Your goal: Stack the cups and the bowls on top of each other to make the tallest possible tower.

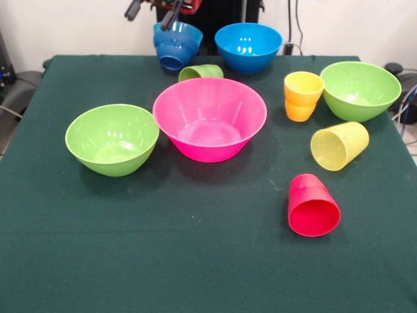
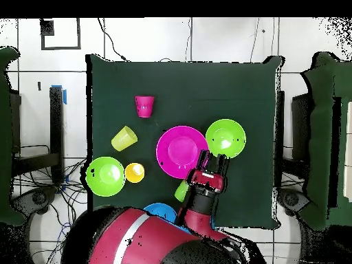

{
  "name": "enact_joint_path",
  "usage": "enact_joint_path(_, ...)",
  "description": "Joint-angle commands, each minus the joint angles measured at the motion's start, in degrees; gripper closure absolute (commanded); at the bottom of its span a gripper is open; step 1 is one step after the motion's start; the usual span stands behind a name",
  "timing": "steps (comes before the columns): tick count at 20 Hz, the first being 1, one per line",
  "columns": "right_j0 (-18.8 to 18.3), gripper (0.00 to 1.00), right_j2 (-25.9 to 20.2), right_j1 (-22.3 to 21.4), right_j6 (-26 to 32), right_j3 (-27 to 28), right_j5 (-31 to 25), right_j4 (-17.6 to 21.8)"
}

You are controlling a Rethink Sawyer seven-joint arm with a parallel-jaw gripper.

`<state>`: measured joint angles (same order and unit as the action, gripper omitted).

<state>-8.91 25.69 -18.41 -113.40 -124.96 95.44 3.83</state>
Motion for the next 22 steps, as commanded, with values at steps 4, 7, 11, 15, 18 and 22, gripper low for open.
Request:
enact_joint_path(4,4.0,0.00,-1.3,-1.3,-4.2,-4.5,-9.4,-2.4)
enact_joint_path(7,5.2,0.00,-1.2,-1.9,-4.5,-6.4,-9.2,-4.7)
enact_joint_path(11,3.9,0.00,-2.1,0.7,-7.8,-4.5,-7.6,-3.0)
enact_joint_path(15,4.0,0.00,-2.0,0.8,-7.7,-4.1,-8.0,-2.4)
enact_joint_path(18,4.4,0.00,-0.7,-1.2,-5.5,-1.9,-14.3,2.7)
enact_joint_path(22,4.2,0.00,-0.4,-3.6,-4.7,2.3,-24.2,11.1)
